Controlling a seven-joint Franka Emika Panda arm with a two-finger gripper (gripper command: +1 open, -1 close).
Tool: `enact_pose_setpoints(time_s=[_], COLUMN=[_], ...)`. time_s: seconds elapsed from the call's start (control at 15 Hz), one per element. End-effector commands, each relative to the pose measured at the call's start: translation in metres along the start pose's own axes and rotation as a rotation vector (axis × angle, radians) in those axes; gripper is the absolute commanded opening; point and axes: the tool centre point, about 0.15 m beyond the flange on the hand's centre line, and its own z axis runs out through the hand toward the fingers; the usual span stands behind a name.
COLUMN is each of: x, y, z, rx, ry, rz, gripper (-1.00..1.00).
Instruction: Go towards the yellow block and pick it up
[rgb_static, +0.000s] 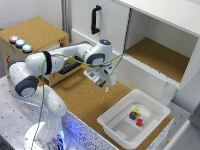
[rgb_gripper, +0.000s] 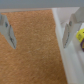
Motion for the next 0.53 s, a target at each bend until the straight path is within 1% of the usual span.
enact_pose_setpoints(time_s=[0.0, 0.2, 0.33, 0.47], x=[0.046, 0.047, 0.052, 0.067], y=[0.089, 0.132, 0.158, 0.174], z=[0.018, 0.038, 0.054, 0.069], rx=[0.08, 0.08, 0.096, 0.114], ry=[-0.125, -0.147, -0.159, -0.159], rz=[-0.11, -0.159, -0.181, -0.214], gripper=[1.0, 1.0, 1.0, 1.0])
